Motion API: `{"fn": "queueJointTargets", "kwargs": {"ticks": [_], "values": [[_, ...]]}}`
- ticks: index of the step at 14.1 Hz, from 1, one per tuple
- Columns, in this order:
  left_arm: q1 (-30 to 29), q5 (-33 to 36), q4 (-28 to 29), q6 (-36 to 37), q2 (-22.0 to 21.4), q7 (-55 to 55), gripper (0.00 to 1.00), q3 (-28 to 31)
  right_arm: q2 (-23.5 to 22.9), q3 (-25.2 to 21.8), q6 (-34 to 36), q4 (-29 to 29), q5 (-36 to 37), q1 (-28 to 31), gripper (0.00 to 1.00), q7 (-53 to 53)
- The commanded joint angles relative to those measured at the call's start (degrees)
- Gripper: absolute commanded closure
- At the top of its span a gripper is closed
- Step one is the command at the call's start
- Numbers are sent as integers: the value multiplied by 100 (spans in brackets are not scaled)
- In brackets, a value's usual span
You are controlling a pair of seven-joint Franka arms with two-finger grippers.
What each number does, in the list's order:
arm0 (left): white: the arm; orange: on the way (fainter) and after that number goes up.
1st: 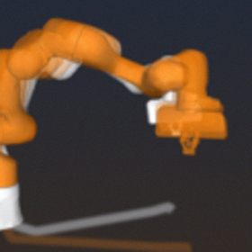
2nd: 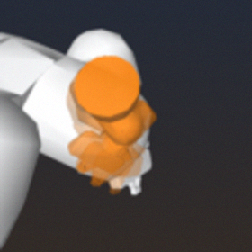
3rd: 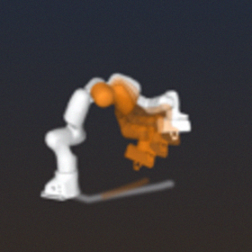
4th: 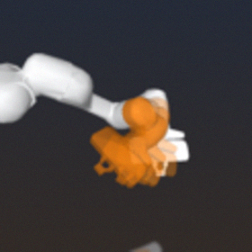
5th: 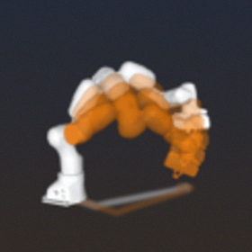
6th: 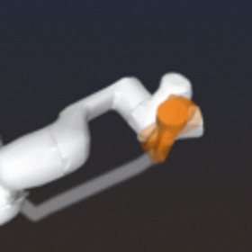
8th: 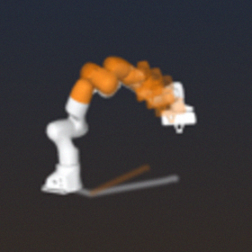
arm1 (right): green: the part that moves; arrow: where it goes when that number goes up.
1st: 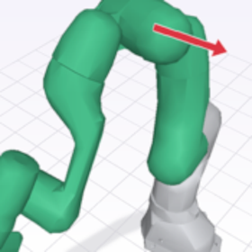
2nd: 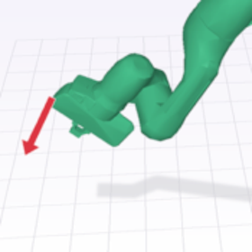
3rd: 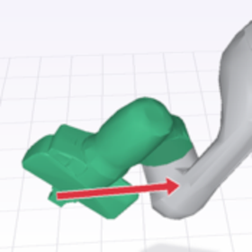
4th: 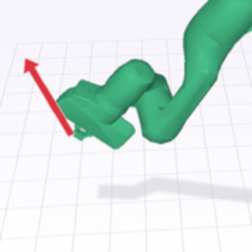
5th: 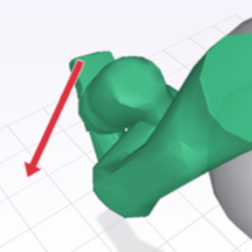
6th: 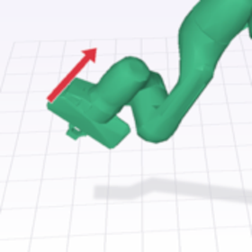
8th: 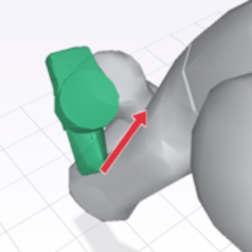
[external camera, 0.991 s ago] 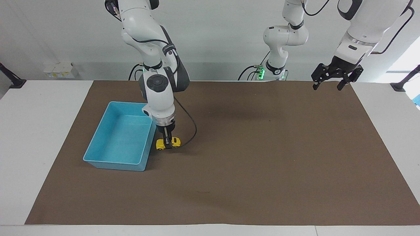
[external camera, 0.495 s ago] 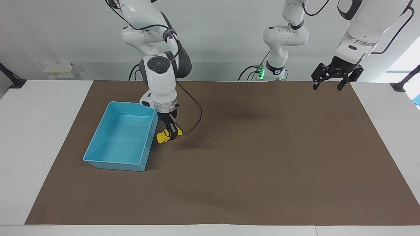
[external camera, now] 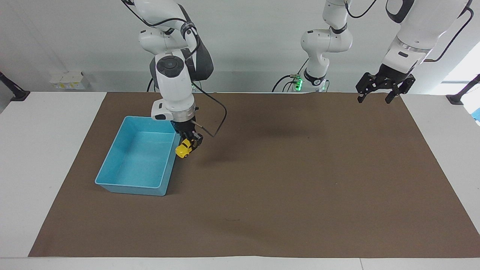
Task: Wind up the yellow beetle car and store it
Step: 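Lift the car with the right gripper over into the blue box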
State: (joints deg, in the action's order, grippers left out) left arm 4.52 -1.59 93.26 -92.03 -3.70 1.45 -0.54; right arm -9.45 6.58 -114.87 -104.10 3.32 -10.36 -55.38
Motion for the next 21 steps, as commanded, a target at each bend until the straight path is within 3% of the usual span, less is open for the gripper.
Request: {"fn": "queueJointTargets", "kwargs": {"ticks": [1,11,17,21], "values": [[-57,-69,-18,106,-52,-5,0,-17,163,36,237,-76,-129,174,100,816],[-57,-69,-18,106,-52,-5,0,-17,242,45,203,-418,-332,1535,100,3769],[-48,-69,-18,106,-52,-5,0,-17,374,45,-17,-673,-332,1844,100,4448],[-57,-69,-18,106,-52,-5,0,-17,970,45,-1314,-1953,-332,1827,100,4642]]}}
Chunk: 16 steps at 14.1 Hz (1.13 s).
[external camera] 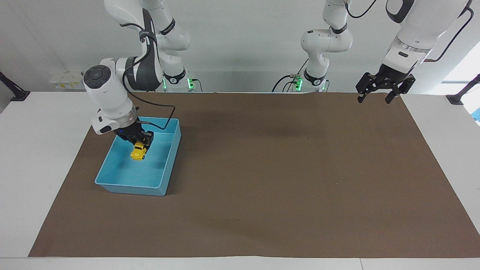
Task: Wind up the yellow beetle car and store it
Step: 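Lower the car onto the box floor and open the right gripper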
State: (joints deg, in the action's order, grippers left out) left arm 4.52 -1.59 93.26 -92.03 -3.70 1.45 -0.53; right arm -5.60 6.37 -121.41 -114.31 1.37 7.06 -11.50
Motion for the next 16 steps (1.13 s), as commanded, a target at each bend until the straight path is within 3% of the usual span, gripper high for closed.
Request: {"fn": "queueJointTargets", "kwargs": {"ticks": [1,12,16], "values": [[-48,-69,-18,106,-52,-5,0,-17,700,66,-856,-1144,-137,59,100,254],[-57,-69,-18,106,-52,-5,0,-9,579,66,-1666,-1734,-146,313,100,718],[-48,-69,-18,106,-52,-5,0,-17,429,57,-1825,-1832,-654,410,100,1246]]}}
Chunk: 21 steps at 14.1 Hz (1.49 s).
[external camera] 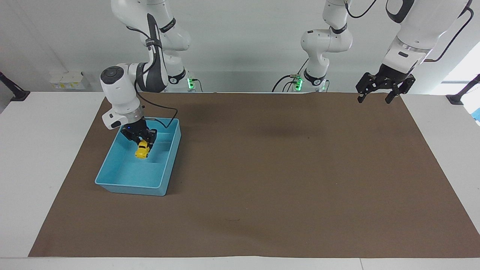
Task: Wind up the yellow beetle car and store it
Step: 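Lower the car onto the box floor and open the right gripper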
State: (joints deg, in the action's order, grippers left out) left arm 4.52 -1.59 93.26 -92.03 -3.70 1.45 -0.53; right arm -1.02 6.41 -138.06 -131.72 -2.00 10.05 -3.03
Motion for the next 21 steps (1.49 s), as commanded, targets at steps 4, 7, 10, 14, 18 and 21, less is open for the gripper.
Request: {"fn": "queueJointTargets", "kwargs": {"ticks": [4,7,10,14,18,21], "values": [[-48,-69,-18,106,-52,-5,0,-18,-91,54,-177,-135,-336,102,100,452],[-48,-69,-18,106,-52,-5,0,-9,-179,54,-204,-143,-336,93,100,541],[-57,-69,-18,115,-52,-5,0,-9,-310,54,-397,-196,-336,93,100,541],[-57,-69,-18,115,-52,-5,0,-18,-408,54,-485,-196,-336,49,100,549],[-48,-69,-18,106,-52,-5,0,-18,-443,54,-485,-196,-336,23,100,514],[-48,-69,-18,106,-52,-5,0,-18,-478,54,-476,-135,-327,-47,1,409]]}}
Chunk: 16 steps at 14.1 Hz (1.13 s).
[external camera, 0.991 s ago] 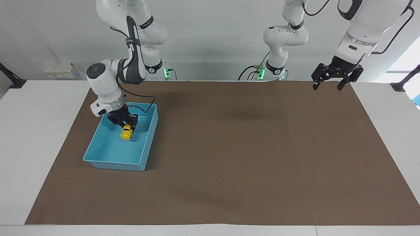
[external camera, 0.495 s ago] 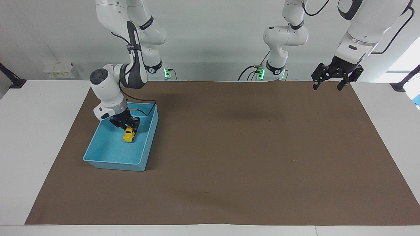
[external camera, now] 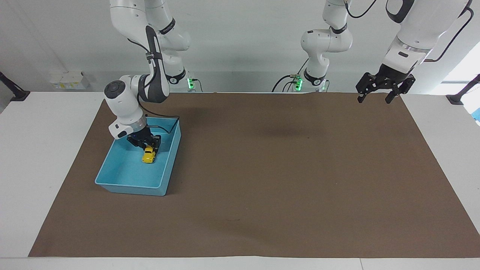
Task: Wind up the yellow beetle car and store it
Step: 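Lower the car onto the box floor and open the right gripper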
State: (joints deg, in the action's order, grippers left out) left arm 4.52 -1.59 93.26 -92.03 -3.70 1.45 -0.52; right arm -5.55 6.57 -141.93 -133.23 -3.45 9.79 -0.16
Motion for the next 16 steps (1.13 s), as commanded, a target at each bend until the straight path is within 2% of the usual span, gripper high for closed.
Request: {"fn": "queueJointTargets", "kwargs": {"ticks": [1,6,11,13,16], "values": [[-57,-69,-18,106,-52,-5,0,-18,-17,37,-63,34,-182,-21,0,122],[-57,-69,-18,106,-52,-5,0,-9,54,37,51,297,-174,-21,0,165],[-57,-69,-18,106,-52,-5,0,-18,54,20,1086,1052,-33,5,0,201],[-57,-69,-18,106,-52,-13,0,-18,80,20,1368,1272,247,5,0,192],[-48,-69,-18,106,-52,-5,0,-18,264,20,2071,1589,319,-12,0,-9]]}}
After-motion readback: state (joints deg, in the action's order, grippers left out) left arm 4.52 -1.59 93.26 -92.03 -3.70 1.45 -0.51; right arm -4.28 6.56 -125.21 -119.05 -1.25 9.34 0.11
